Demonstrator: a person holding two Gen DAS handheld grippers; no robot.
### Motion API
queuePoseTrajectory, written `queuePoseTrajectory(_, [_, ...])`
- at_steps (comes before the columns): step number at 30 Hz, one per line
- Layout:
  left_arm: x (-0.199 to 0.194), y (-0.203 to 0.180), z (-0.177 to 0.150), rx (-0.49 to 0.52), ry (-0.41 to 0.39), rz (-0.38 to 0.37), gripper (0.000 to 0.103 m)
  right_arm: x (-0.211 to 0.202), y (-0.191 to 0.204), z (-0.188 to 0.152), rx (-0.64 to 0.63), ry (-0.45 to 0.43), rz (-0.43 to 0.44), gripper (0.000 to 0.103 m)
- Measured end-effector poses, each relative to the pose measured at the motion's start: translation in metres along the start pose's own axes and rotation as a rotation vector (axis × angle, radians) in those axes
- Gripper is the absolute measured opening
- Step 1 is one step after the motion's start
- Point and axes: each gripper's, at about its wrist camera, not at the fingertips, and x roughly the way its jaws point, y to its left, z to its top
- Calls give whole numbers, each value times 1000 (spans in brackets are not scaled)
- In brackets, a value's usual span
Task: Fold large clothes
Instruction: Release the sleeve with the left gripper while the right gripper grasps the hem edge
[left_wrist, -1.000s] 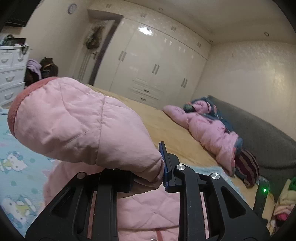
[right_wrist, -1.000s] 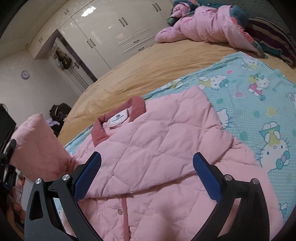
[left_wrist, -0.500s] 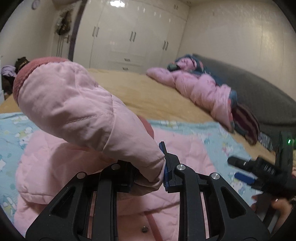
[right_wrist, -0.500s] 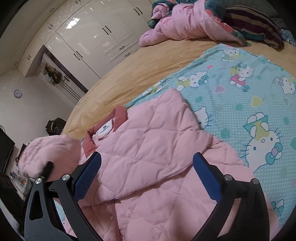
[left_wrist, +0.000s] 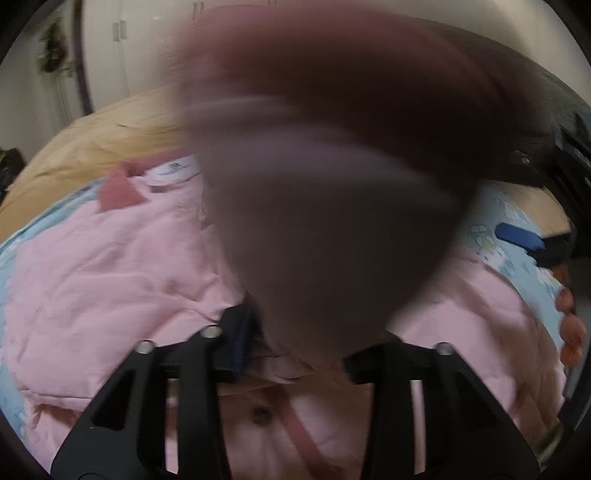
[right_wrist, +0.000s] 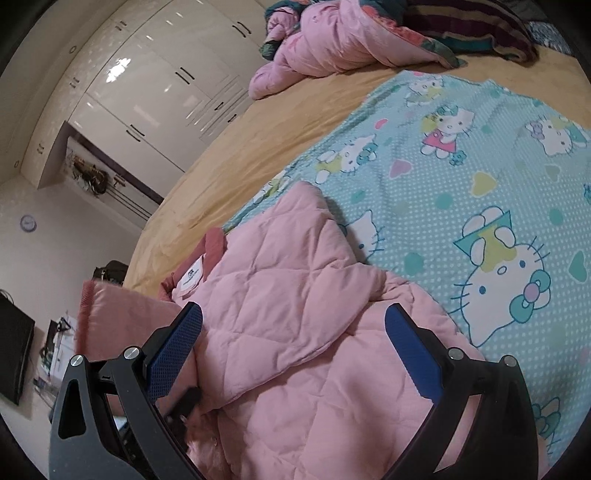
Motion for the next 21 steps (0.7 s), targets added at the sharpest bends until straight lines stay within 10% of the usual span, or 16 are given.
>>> queuePoseTrajectory(12, [-30,-11,13,-60,-20,-200,93,17,-14,-1,103,73,116,99])
queuePoseTrajectory(21, [-63,63,21,-231,-95,21,94,37,22,2,29,126,236,98])
